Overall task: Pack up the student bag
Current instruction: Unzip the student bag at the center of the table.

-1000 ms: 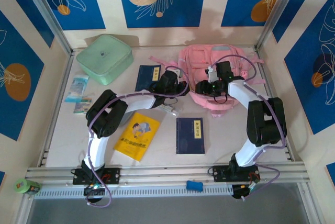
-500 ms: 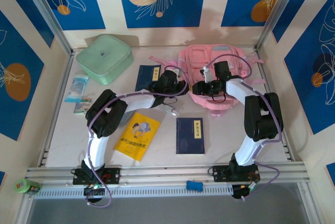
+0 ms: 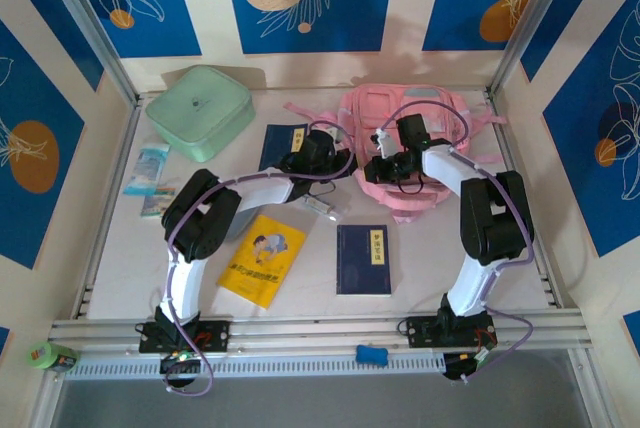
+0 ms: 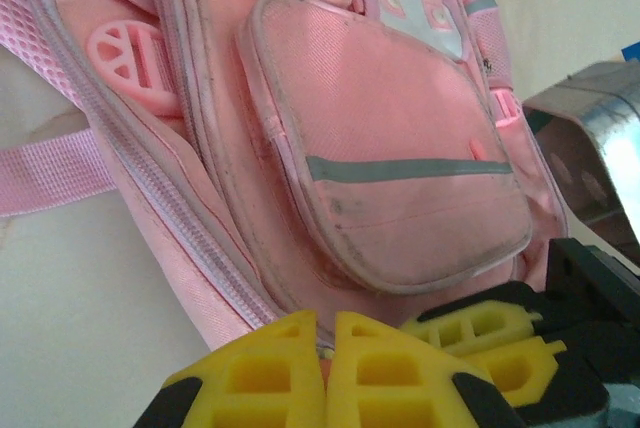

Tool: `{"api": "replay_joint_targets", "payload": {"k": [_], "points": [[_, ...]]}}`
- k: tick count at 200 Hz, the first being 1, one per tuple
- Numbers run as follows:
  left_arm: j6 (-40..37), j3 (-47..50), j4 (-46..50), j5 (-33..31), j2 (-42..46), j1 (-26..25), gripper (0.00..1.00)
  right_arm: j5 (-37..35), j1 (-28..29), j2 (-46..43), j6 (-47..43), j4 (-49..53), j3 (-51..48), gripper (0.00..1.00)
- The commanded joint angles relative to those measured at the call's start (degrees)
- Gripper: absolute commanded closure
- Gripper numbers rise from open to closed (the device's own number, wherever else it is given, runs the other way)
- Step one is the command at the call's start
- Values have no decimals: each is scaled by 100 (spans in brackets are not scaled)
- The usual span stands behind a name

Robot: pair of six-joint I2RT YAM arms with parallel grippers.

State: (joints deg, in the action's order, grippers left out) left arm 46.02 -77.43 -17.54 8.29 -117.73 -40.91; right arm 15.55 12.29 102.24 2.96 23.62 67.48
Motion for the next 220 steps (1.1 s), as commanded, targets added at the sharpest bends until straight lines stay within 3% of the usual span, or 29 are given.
{"api": "replay_joint_targets", "payload": {"k": [1,47,90,121,198,209,220], "points": [[-115,-98,-194,-98,389,235,100,-104,81,-127,-151,389,74,98],[-682,-73,13,-372,424,691,100,-385,137,-721,-25,393,-263,100],[-903,-350,-277,-295,76,1256,100,-160,255,-916,-427,659,-138,100],[-1027,-834,-249,-279,-300,1532,100,6,300,-827,-482,648,72,100],[-1082,-1367,462,3,-590,1617,100,-744,653,203,-327,525,1037,100],[-1133,-1363,670,112,-464,1617,80,-806,716,180,-295,649,1139,92],[-1155,-1305,901,269,-286,1612,73,-835,754,35,-145,611,1099,79]]}}
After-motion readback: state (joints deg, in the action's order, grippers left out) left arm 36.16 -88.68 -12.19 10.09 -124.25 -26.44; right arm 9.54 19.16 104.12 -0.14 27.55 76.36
